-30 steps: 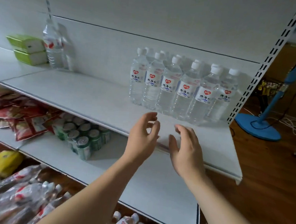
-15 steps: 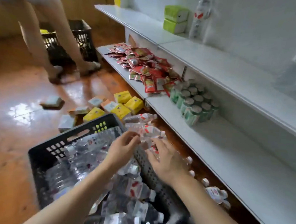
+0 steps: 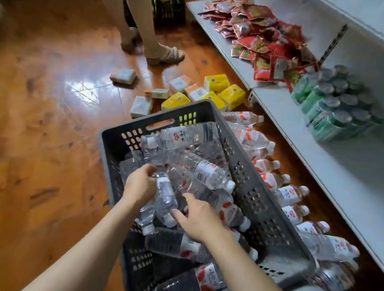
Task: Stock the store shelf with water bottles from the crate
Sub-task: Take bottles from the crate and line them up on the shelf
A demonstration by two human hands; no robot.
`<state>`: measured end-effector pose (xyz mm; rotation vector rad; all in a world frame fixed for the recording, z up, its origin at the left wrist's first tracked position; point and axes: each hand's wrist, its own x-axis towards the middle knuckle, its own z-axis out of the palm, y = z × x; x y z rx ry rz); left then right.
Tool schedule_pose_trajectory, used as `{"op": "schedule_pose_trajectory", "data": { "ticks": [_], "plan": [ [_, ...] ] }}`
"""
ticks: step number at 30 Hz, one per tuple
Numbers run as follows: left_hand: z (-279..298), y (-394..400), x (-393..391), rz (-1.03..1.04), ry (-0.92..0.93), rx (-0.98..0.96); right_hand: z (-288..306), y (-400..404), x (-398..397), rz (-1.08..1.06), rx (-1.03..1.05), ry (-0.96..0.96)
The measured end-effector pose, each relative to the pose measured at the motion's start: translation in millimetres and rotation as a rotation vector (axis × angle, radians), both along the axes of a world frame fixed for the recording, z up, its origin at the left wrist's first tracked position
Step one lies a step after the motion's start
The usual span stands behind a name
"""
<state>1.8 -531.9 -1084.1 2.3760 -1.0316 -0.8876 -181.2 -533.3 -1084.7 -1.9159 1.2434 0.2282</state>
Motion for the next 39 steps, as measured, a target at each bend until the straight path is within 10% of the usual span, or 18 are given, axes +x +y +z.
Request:
{"op": "schedule_pose_trajectory", "data": {
  "ticks": [6, 15, 39],
  "plan": [
    [-0.9, 5.1, 23.3, -0.093, 0.187, 0.058, -20.7, 26.6, 38.7, -0.215, 0.162, -0.016],
    [13.6, 15.5, 0.0, -0.741, -0.254, -0.022, 58.4, -7.9, -26.7, -0.225, -0.076, -0.151],
    [198.4, -59.1, -304.3, -0.812, 0.522, -0.633, 230.7, -3.5, -276.7, -0.846, -0.595, -0.557]
  ]
}}
